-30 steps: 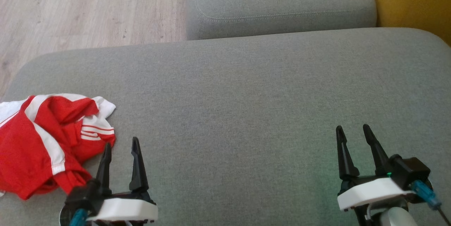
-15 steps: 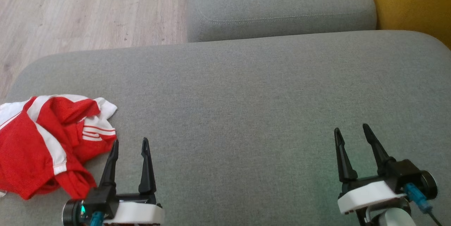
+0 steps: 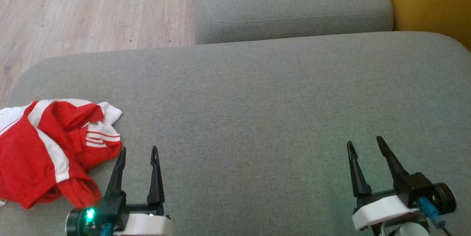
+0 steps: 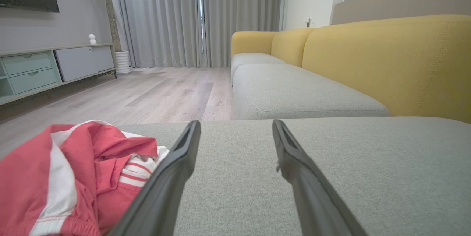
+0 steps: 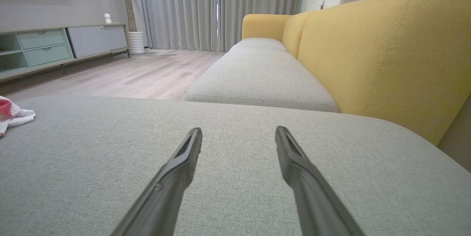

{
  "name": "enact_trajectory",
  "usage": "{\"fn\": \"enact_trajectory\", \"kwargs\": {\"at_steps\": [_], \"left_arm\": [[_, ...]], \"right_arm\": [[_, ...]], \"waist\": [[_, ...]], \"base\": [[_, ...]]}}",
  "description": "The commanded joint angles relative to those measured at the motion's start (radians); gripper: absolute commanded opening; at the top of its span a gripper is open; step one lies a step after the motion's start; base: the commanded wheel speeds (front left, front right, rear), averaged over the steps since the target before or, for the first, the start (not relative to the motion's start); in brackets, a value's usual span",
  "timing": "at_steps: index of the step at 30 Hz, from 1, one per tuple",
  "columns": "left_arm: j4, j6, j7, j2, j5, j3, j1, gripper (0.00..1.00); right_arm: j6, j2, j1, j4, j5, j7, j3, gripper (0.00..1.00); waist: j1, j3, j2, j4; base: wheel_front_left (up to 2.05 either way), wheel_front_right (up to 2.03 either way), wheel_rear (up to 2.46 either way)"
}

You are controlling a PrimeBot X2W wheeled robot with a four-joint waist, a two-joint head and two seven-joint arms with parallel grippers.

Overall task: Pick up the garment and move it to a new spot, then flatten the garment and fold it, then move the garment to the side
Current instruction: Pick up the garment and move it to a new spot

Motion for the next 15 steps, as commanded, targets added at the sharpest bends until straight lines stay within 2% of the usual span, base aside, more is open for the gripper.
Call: {"fn": "enact_trajectory", "kwargs": {"at_steps": [1,9,13,15], "left_arm": [[-0.028,0.003,-0.01,0.005,0.008,0.029,-0.037,1.0],[-0.016,0.006,-0.01,0.005,0.014,0.04,-0.039,1.0],[-0.01,0.016,-0.01,0.005,0.016,0.046,-0.041,1.0],[-0.012,0.03,-0.01,0.005,0.014,0.049,-0.043,1.0]], "right_arm": [[0.008,-0.01,-0.032,-0.03,-0.005,-0.012,0.022,1.0],[0.008,-0.01,-0.026,-0.035,-0.003,-0.012,0.016,1.0],[0.008,-0.01,-0.018,-0.039,-0.002,-0.012,0.011,1.0],[0.008,-0.01,-0.012,-0.042,-0.002,-0.012,0.01,1.0]], "waist": [[0.0,0.0,0.0,0.0],[0.0,0.001,0.0,0.008],[0.0,0.0,0.0,0.03],[0.0,0.001,0.0,0.065]], "base": [[0.0,0.0,0.0],[0.0,0.0,0.0],[0.0,0.0,0.0],[0.0,0.0,0.0]]}}
